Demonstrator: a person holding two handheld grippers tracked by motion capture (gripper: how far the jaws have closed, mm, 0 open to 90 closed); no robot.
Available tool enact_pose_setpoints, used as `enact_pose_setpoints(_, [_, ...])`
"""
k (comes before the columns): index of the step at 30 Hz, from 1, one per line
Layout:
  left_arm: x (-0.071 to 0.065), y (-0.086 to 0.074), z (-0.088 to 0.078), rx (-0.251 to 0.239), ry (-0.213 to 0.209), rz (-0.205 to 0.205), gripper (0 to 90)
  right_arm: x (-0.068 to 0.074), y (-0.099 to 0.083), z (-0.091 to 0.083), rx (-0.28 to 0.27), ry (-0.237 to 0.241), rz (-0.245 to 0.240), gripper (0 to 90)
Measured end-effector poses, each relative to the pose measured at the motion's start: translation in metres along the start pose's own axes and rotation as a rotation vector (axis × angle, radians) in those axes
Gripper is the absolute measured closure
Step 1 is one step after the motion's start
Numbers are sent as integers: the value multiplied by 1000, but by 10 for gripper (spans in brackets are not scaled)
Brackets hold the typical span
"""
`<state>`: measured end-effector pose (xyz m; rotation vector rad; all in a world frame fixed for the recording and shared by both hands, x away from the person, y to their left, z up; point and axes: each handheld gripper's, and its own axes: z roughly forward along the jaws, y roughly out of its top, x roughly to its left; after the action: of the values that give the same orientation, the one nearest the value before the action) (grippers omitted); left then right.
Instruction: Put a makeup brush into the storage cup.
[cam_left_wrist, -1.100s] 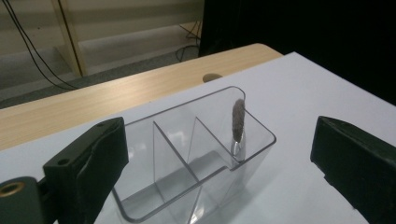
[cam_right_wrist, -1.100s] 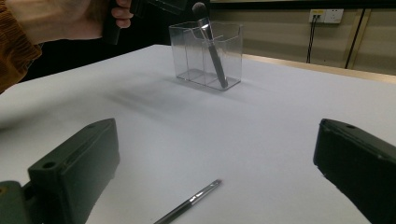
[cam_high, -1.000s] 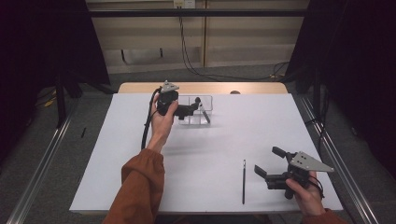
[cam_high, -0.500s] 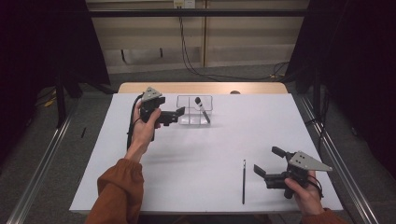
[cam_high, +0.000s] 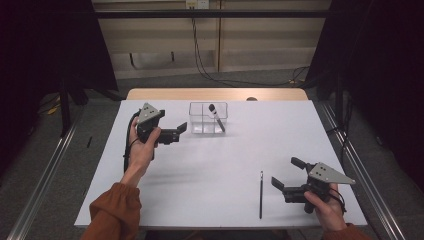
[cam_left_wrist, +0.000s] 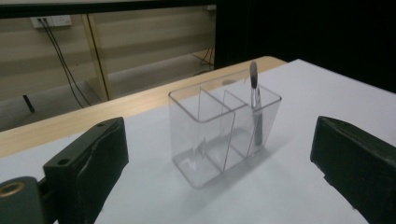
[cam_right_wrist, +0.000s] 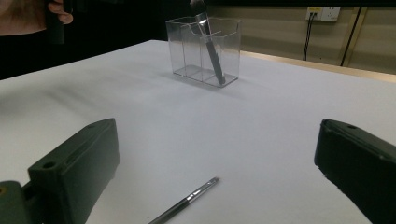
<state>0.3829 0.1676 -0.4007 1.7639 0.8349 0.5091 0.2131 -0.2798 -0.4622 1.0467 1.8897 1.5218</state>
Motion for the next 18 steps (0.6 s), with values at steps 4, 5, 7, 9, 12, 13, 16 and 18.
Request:
enact_pose_setpoints(4, [1,-8,-13,-14,-38,-14,42,-1,0,0,-3,-1,2,0])
enact_pose_setpoints(5, [0,-10,-16,-18,-39,-16,42,-1,0,0,-3,-2,3,0])
enact_pose_setpoints(7, [-2,-13,-20,-12,-25,4,43,-1,0,0,0,1,1,0])
enact_pose_setpoints(9, [-6,-17,-24,-36,-37,-1,42,0,0,1,0,4,1,0])
enact_pose_setpoints(12, [-8,-22,-30,-45,-38,6,42,0,0,0,-2,4,1,0])
enact_pose_setpoints(13, [-9,-24,-32,-48,-38,-2,42,0,0,0,-3,4,0,0])
enact_pose_setpoints(16, [-9,-34,-40,-49,-33,-7,42,-1,0,-1,-6,2,2,0])
enact_pose_setpoints(18, [-9,-41,-44,-42,-31,-22,43,-1,0,0,-5,1,4,0])
